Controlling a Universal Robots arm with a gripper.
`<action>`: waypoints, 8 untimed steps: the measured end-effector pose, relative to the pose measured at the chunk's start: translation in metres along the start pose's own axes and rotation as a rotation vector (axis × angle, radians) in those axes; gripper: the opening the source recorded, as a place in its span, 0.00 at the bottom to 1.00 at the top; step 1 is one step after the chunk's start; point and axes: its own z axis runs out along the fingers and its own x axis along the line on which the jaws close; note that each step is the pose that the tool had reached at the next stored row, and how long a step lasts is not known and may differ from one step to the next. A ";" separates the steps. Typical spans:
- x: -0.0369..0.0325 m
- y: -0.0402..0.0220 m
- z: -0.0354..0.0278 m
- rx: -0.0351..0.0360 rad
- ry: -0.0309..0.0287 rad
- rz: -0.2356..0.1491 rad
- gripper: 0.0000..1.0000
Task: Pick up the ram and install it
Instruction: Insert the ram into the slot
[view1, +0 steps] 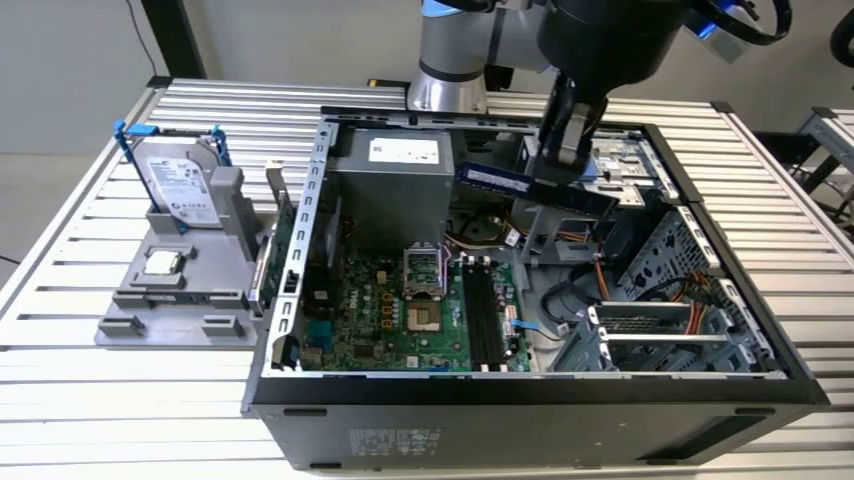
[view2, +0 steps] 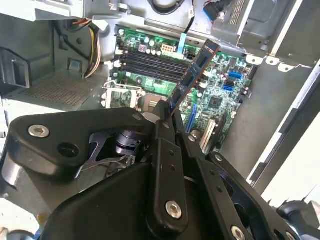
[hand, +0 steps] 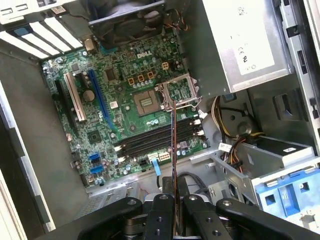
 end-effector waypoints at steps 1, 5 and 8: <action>-0.0001 -0.0002 0.0000 0.0005 0.0000 0.007 0.00; -0.0004 -0.0010 0.0001 0.0022 -0.0002 0.035 0.00; -0.0005 -0.0014 0.0004 0.0041 -0.0005 0.066 0.00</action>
